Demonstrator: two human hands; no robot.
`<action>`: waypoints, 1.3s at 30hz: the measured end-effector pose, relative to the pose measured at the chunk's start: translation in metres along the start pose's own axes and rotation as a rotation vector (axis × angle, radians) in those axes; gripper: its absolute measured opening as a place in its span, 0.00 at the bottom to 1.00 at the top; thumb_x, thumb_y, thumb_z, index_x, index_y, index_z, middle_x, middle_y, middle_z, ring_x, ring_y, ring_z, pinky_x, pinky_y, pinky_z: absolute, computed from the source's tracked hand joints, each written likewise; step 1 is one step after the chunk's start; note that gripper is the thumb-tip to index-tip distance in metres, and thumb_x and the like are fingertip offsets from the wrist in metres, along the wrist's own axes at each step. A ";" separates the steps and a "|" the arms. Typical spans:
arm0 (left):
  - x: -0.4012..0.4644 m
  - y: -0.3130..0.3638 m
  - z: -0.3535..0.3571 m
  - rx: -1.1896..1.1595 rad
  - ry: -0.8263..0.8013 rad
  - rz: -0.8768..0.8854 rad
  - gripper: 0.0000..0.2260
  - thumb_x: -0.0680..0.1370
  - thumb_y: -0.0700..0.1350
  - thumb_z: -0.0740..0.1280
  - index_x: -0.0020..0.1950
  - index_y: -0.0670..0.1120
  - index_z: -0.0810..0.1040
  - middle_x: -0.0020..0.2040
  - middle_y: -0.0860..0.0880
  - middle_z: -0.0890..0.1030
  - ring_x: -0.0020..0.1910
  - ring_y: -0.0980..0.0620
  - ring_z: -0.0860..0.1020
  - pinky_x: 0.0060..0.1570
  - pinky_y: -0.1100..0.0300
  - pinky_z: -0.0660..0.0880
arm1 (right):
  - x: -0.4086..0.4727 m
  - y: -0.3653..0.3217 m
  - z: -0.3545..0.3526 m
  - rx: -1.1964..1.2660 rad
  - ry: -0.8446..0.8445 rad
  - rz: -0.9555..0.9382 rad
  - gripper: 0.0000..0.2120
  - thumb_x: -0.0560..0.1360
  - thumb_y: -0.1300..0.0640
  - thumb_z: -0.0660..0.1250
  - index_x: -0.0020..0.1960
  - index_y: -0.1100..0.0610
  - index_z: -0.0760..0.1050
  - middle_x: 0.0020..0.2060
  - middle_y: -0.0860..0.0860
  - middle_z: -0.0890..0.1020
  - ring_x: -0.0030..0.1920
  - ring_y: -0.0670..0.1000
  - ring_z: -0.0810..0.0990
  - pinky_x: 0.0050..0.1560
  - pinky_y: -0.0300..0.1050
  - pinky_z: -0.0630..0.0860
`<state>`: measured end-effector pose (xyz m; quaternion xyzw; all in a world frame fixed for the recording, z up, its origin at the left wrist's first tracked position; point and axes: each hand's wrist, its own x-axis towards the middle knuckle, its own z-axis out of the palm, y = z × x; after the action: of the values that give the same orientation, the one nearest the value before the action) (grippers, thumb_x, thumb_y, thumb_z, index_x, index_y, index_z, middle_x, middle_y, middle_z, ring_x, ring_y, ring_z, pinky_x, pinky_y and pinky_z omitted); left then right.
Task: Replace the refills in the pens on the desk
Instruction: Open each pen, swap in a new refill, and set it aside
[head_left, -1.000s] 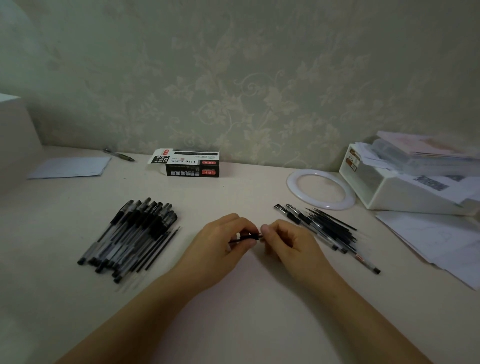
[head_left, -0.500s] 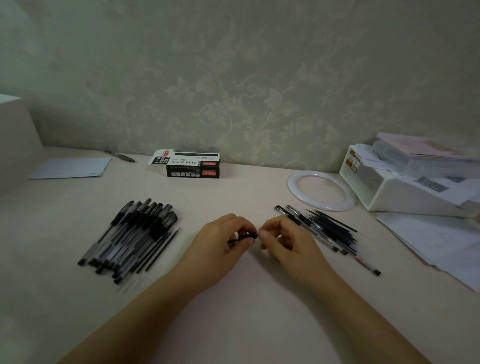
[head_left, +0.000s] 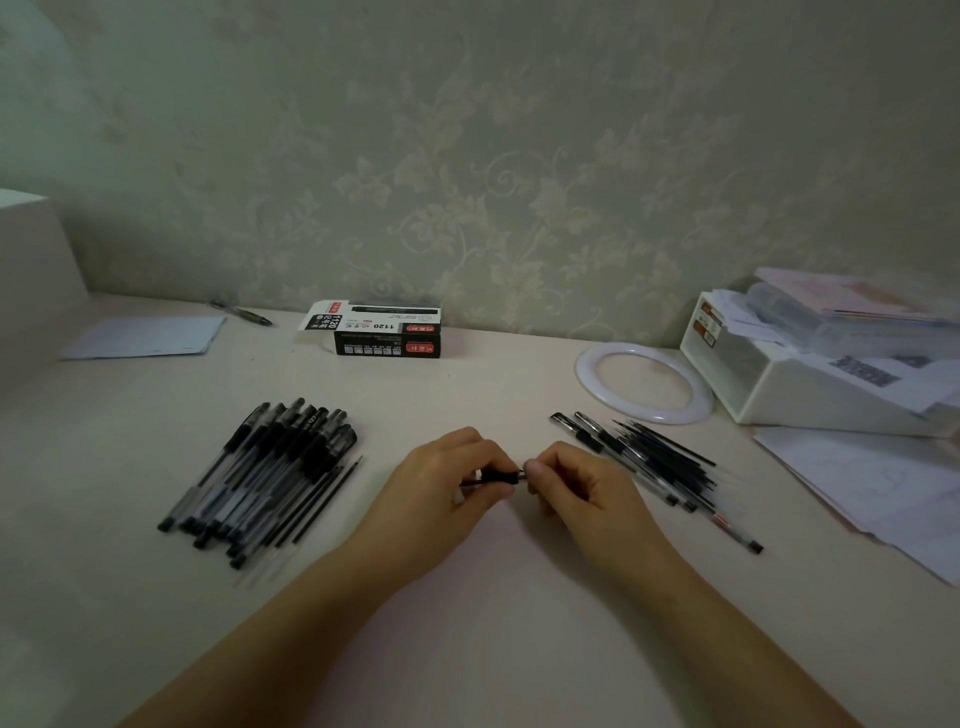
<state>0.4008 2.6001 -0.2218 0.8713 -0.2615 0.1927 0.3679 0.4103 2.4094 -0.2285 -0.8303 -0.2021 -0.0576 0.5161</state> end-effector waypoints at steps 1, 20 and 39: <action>0.000 0.000 0.000 0.008 0.013 -0.006 0.03 0.76 0.44 0.71 0.49 0.50 0.82 0.43 0.57 0.78 0.41 0.57 0.77 0.40 0.69 0.72 | -0.001 -0.001 0.001 -0.030 0.040 -0.024 0.11 0.80 0.51 0.64 0.39 0.50 0.76 0.29 0.45 0.77 0.30 0.41 0.71 0.33 0.32 0.67; -0.002 -0.010 0.002 0.051 -0.008 -0.156 0.10 0.79 0.45 0.66 0.57 0.59 0.79 0.44 0.58 0.76 0.42 0.61 0.75 0.42 0.73 0.69 | 0.001 0.008 -0.005 -0.289 0.152 0.027 0.03 0.76 0.59 0.68 0.47 0.51 0.76 0.42 0.42 0.80 0.44 0.42 0.77 0.45 0.37 0.73; -0.002 -0.009 -0.002 0.024 -0.013 -0.111 0.08 0.77 0.44 0.68 0.52 0.56 0.79 0.43 0.58 0.76 0.43 0.59 0.75 0.39 0.76 0.67 | 0.003 0.005 -0.008 0.010 0.101 0.043 0.09 0.78 0.59 0.67 0.47 0.45 0.80 0.42 0.42 0.84 0.45 0.43 0.82 0.45 0.30 0.73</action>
<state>0.4049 2.6072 -0.2267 0.8902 -0.2126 0.1693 0.3657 0.4161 2.4017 -0.2283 -0.8279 -0.1580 -0.0873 0.5310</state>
